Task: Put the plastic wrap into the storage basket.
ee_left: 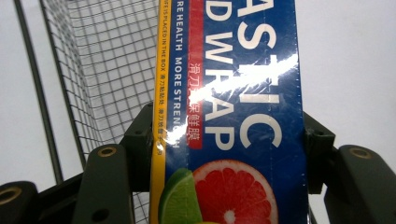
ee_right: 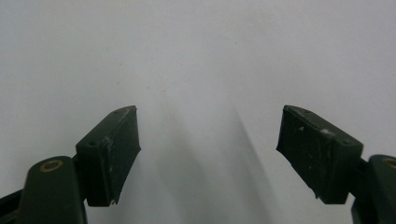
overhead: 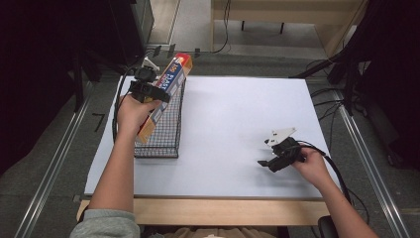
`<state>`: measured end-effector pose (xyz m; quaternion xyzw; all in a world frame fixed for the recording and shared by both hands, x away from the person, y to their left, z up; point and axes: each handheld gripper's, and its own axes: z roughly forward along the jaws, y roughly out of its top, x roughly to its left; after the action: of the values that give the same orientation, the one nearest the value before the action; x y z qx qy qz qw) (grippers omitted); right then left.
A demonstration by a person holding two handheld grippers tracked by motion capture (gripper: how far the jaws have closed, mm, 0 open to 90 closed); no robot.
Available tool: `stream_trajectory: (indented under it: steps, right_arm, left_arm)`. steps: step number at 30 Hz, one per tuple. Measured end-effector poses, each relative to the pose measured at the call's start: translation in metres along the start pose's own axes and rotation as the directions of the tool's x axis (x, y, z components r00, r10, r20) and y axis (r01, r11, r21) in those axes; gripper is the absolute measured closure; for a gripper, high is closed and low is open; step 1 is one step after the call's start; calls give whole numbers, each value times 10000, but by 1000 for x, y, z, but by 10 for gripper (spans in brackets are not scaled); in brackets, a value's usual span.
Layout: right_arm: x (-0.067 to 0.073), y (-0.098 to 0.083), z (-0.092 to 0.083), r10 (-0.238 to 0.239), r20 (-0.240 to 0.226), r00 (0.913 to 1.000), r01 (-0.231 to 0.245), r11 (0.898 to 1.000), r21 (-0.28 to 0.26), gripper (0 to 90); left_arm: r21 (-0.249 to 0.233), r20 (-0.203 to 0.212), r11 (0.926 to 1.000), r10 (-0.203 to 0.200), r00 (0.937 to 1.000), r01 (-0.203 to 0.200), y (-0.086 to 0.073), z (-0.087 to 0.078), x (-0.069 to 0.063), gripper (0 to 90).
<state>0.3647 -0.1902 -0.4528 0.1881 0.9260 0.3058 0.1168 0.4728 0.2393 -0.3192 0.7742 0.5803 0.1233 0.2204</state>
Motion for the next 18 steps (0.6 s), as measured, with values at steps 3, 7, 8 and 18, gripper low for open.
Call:
stream_trajectory:
  steps: [3, 7, 8, 18]
  right_arm:
    - [0, 0, 0, -17, -27, 10000, 17, 10000, 18, 220]
    - [0, 0, 0, -37, 2, 10000, 37, 10000, 18, 220]
    - [0, 0, 0, -48, 10, 10000, 48, 10000, 10, 221]
    - [1, 1, 0, -79, 21, 10000, 79, 10000, -9, 221]
  left_arm:
    - [-62, 68, 9995, -316, 9995, 316, 0, 4, 5, 398]
    - [89, -318, 9987, -492, 9983, 495, 1, 11, 10, 398]
    - [120, -368, 9983, -570, 9977, 575, 1, 13, 12, 398]
    - [378, -815, 9957, -811, 9934, 844, 1, 32, 7, 398]
